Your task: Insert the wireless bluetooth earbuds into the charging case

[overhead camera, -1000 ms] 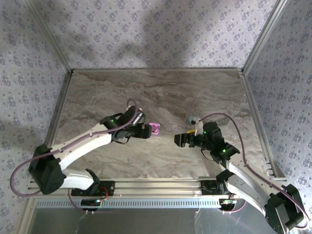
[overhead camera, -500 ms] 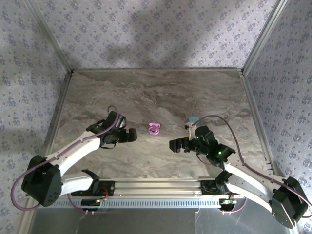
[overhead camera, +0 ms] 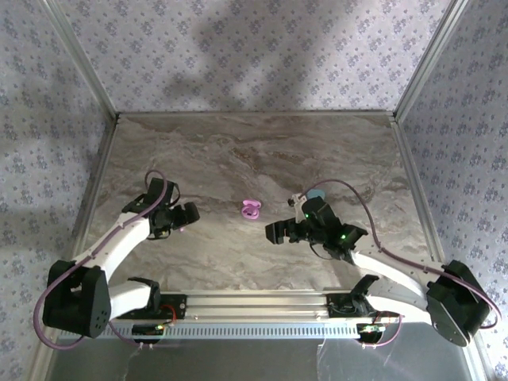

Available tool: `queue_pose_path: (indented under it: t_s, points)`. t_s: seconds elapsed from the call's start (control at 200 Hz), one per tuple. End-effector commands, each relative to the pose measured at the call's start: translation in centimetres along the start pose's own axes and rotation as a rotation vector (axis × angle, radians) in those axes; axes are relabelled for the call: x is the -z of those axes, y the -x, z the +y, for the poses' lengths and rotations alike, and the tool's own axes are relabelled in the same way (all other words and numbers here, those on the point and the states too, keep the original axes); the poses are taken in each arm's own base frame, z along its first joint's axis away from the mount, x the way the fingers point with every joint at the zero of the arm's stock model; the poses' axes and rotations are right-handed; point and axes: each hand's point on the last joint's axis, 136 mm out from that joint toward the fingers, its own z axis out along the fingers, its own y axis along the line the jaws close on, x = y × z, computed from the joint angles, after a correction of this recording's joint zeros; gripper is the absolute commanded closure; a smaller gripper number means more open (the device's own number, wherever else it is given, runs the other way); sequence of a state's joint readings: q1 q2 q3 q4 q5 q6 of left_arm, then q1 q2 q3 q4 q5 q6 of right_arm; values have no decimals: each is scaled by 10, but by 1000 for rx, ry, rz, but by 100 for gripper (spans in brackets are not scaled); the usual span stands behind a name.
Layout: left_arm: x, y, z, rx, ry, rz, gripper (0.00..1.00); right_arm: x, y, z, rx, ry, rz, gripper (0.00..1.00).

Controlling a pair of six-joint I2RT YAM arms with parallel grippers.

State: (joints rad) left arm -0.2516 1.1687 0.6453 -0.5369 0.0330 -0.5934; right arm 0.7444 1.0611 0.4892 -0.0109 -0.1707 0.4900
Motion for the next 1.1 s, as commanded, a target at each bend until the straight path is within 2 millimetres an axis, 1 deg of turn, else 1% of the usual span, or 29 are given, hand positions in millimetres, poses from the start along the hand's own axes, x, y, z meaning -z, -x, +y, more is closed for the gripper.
queue_pose_path:
  t_s: [0.0, 0.095, 0.21, 0.455, 0.525, 0.655, 0.835, 0.949, 1.094]
  points:
    - [-2, -4, 16, 14, 60, 7, 13, 0, 13, 6, 32, 4, -30, 1]
    - [-7, -7, 21, 22, 81, 18, 25, -2, 12, 4, 30, -4, -22, 4]
    - [-13, -9, 25, 26, 100, 30, 37, -4, 12, 3, 28, -8, -20, 7]
    - [-24, -8, 21, 20, 104, 71, 50, -6, 12, 3, 28, -6, -10, 11]
    - [-26, -8, 20, 18, 104, 83, 52, -5, 11, 2, 24, -7, -10, 11]
    - [-30, -7, 18, 10, 106, 101, 60, -3, 9, 0, 21, -13, -17, 11]
    - [-33, -5, 17, 4, 113, 112, 65, 4, 9, -3, 18, -20, -30, 11]
    - [-33, -4, 16, 2, 113, 112, 67, 8, 9, -5, 15, -23, -39, 11]
    - [-34, -3, 16, 0, 115, 111, 67, 11, 8, -7, 9, -26, -49, 11]
